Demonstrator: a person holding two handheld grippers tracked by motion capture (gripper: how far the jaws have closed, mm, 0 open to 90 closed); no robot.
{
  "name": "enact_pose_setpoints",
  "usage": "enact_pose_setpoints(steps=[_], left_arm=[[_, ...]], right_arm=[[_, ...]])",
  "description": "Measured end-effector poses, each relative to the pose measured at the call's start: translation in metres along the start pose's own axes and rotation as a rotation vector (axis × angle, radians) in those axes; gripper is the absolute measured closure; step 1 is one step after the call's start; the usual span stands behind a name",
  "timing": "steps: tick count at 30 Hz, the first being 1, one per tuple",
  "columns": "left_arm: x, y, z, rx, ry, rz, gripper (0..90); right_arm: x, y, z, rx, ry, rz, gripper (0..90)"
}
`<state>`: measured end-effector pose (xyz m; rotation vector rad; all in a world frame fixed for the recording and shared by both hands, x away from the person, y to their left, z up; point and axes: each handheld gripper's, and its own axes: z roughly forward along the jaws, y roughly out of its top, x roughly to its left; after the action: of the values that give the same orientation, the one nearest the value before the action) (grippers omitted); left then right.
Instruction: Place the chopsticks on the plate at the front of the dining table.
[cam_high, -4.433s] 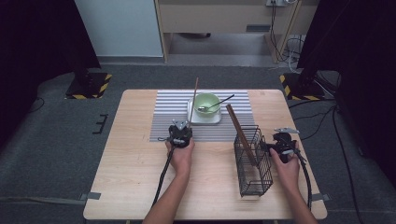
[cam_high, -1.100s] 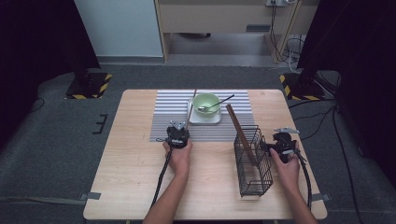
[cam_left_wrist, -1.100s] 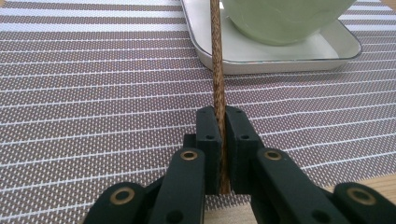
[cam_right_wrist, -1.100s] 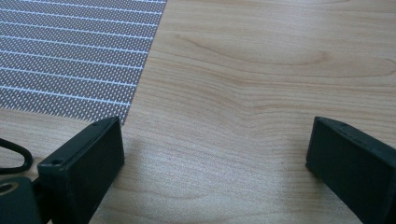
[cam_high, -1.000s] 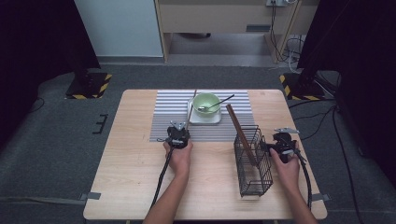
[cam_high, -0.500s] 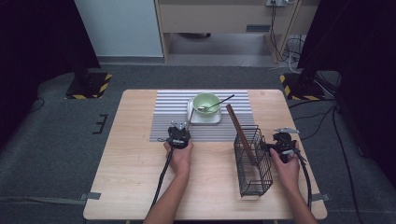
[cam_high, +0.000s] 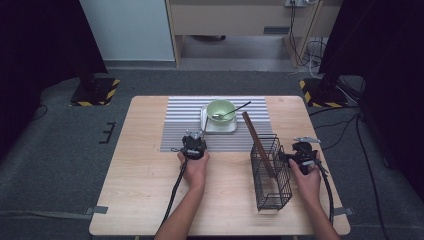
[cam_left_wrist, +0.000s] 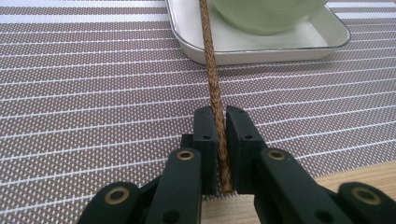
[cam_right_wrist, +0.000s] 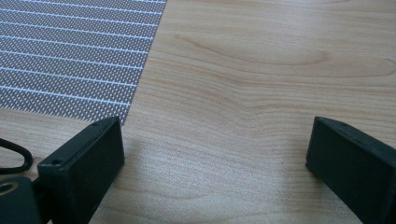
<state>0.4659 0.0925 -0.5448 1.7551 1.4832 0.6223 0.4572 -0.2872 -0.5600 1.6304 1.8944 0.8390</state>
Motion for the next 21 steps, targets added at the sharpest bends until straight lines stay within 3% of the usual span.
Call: enact_pose_setpoints(steps=[21], left_arm=[[-0.014,0.002,0.006,0.003,-0.019,0.021,78.0]], right_arm=[[0.0,0.0,0.0,0.0,0.0,0.0,4.3]])
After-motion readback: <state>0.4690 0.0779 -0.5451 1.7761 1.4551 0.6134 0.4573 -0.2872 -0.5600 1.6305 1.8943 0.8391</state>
